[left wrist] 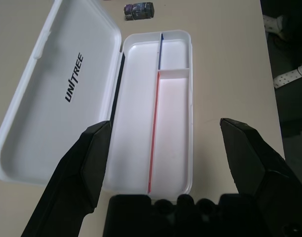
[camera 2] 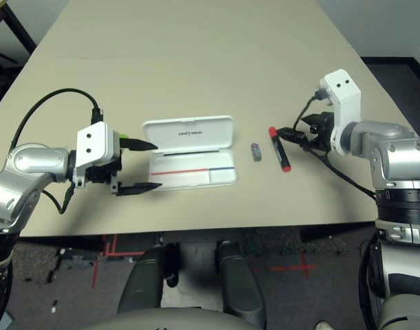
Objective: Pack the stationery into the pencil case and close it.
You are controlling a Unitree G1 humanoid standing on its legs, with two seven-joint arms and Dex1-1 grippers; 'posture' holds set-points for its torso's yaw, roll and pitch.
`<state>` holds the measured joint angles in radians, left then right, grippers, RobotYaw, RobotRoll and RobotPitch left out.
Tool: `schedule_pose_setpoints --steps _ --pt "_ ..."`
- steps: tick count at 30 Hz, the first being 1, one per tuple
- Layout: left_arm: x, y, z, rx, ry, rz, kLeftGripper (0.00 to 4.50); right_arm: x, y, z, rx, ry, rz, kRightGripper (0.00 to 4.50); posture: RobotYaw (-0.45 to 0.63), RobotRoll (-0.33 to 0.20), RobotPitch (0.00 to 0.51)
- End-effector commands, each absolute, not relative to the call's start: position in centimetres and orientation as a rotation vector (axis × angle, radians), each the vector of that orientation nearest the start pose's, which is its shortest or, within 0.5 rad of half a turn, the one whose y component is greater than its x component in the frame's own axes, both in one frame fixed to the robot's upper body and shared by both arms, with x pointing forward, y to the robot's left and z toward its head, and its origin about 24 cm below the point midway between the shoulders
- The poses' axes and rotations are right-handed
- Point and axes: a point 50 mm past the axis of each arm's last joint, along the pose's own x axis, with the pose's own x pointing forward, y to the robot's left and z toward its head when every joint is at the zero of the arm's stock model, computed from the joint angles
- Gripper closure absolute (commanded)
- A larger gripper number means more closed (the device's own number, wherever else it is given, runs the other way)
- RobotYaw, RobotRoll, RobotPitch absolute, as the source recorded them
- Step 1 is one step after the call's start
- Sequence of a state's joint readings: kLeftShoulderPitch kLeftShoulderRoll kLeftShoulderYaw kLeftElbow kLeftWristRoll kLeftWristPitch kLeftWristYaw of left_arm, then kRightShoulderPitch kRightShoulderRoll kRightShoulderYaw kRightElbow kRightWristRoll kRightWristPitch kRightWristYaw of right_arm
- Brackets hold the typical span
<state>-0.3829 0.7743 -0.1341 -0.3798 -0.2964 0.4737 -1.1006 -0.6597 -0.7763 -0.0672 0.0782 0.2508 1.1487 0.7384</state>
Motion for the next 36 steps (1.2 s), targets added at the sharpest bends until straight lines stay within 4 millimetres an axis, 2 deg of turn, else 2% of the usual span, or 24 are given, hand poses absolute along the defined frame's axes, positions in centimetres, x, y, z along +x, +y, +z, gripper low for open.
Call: schedule_pose_setpoints --steps 1,5,11,18,21,30,36 --pt "25.2 15.7 16.8 0.604 0.142 -1.281 0.05 31.3 -26.2 17.1 -0.128 0.688 0.364 0.00 0.01 0.000 0.210" --pt "25.2 15.3 16.6 0.605 0.141 -1.282 0.05 31.4 -26.3 15.5 -0.116 0.753 0.351 0.00 0.03 0.000 0.207" --pt "25.0 14.7 16.7 0.603 0.134 -1.282 0.05 32.0 -25.9 14.3 -0.119 0.777 0.347 0.00 0.04 0.000 0.201" --pt "23.6 13.4 17.2 0.609 0.121 -1.287 0.05 32.7 -25.5 13.3 -0.129 0.793 0.354 0.00 0.06 0.000 0.196" --pt "22.9 13.1 17.4 0.610 0.124 -1.284 0.00 32.9 -25.5 13.2 -0.131 0.789 0.353 0.61 0.06 0.000 0.194" --pt "22.3 14.1 16.9 0.608 0.149 -1.272 0.00 33.0 -27.0 14.2 -0.186 0.767 0.315 3.91 0.07 0.000 0.197" --pt "21.9 14.8 16.6 0.611 0.161 -1.276 0.00 32.6 -27.8 15.6 -0.291 0.731 0.414 4.00 0.05 0.000 0.201"
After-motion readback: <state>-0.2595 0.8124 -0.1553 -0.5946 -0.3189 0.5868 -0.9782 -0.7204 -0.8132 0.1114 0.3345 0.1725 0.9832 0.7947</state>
